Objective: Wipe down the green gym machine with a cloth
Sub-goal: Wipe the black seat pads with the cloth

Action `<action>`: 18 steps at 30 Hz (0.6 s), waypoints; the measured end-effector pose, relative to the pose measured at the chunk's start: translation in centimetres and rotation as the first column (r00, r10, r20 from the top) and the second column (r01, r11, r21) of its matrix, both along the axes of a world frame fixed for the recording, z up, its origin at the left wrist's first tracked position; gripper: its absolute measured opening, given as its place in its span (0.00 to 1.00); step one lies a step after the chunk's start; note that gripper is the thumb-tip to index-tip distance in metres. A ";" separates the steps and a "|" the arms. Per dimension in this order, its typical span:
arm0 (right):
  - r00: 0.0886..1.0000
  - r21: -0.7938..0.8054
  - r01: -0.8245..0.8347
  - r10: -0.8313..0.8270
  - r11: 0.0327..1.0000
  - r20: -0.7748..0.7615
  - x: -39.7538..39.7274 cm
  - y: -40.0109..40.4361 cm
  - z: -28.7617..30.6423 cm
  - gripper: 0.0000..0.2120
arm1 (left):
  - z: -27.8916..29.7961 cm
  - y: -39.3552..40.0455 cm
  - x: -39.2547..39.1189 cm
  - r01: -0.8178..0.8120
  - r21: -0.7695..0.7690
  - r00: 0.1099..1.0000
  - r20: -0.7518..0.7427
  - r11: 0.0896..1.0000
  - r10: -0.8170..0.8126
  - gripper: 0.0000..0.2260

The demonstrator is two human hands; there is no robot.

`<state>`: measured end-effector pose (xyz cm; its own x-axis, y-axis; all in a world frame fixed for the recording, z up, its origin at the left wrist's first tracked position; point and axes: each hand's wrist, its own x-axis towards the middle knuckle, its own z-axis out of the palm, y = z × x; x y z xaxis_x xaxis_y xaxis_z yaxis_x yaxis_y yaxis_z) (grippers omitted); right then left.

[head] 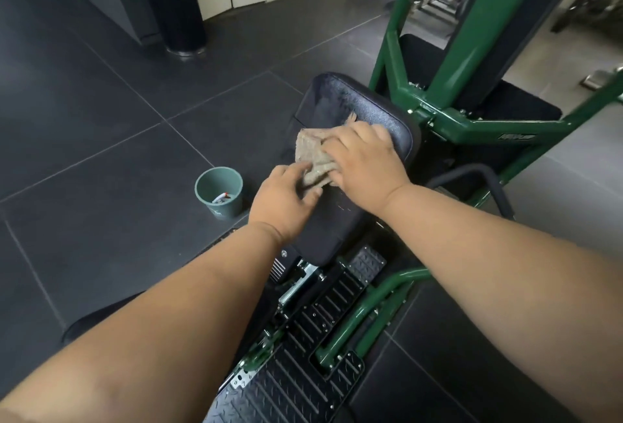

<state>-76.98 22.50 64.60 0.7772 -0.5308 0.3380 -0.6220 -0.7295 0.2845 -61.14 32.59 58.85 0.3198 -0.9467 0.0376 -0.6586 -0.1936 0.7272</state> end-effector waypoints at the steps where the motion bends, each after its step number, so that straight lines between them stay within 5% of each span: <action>1: 0.999 -0.017 0.032 -0.032 0.999 -0.032 -0.3 -0.4 0.5 0.24 | -0.1 -0.4 -0.3 0.010 0.023 1.000 0.010 1.000 -0.010 0.24; 4: 0.999 -0.018 0.031 -0.031 0.999 -0.014 -1.6 -1.8 2.8 0.36 | -0.1 -1.6 -0.4 -0.012 0.042 0.999 0.041 0.999 0.010 0.15; 8: 0.992 0.024 0.108 -0.109 0.994 0.067 -3.5 -3.8 4.8 0.31 | 0.0 -2.9 0.8 -0.171 0.105 0.982 0.101 0.980 0.160 0.07; 12: 0.973 0.135 0.083 -0.110 0.987 0.204 -3.7 -4.4 3.8 0.25 | 0.3 -3.6 -0.3 -0.199 0.095 0.980 0.029 0.975 0.197 0.15; 18: 0.905 0.222 0.026 -0.117 0.975 0.409 -4.1 -4.9 2.8 0.30 | 1.3 -6.6 -3.4 -0.251 -0.064 0.968 -0.012 0.966 0.250 0.36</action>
<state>-81.11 17.56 67.37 0.5465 -0.6728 0.4987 -0.7023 -0.6925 -0.1647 -64.51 25.98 60.11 0.5467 -0.8320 0.0945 -0.5925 -0.3047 0.7457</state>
